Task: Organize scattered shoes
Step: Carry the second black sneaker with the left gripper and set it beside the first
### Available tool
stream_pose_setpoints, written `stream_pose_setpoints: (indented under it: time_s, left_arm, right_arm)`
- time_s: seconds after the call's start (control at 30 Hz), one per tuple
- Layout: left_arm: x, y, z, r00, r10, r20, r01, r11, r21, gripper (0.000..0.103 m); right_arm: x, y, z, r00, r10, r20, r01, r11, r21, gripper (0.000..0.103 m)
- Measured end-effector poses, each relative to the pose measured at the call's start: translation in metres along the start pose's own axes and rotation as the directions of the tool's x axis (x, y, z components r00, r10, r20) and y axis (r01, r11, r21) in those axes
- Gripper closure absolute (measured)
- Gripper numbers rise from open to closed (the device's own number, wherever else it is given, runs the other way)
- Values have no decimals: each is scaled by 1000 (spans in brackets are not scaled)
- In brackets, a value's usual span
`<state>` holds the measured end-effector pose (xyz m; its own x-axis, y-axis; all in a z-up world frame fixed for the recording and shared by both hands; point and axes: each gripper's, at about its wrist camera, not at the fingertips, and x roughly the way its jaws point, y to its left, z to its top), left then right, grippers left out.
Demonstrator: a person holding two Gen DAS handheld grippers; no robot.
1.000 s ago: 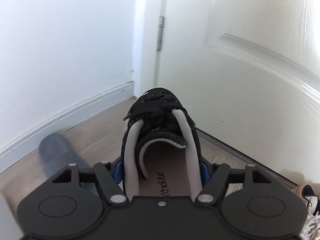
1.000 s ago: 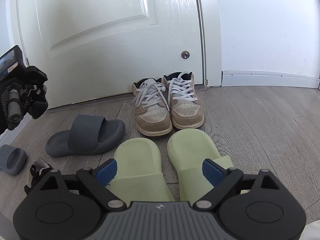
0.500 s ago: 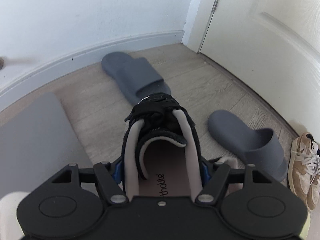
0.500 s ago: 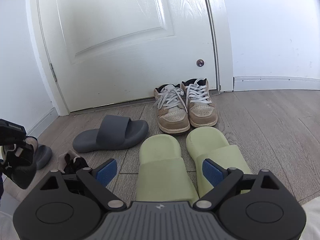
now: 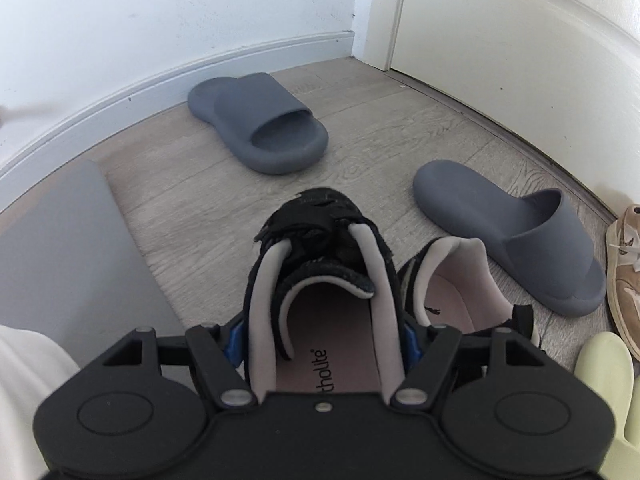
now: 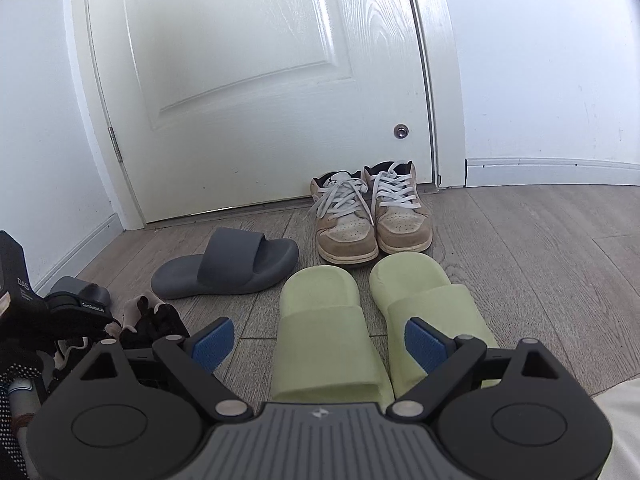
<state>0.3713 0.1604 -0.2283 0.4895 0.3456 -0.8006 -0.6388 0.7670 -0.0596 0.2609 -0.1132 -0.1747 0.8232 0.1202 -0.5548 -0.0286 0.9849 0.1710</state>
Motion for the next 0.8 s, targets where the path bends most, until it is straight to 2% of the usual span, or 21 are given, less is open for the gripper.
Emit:
stream_pose_setpoints:
  time_s: [0.2,0.4,0.6,0.8]
  left_arm:
    - [8,-7,4,1000,-5,8,4,999,49,26]
    - [11,1,6,998,-42,-50,45,998,53,21]
    - [14,9,7,991,-80,-109,86,995,55,21]
    - [-18,34,12,981,-178,-75,181,983,36,21]
  right_arm:
    - [5,-1,-2,1000,5,-17,-4,1000,7,10]
    - [4,-1,-3,1000,8,-19,-8,1000,8,10]
    - [3,0,-2,1000,15,-21,-14,1000,12,10]
    - [1,1,-1,999,26,-26,-26,1000,8,10]
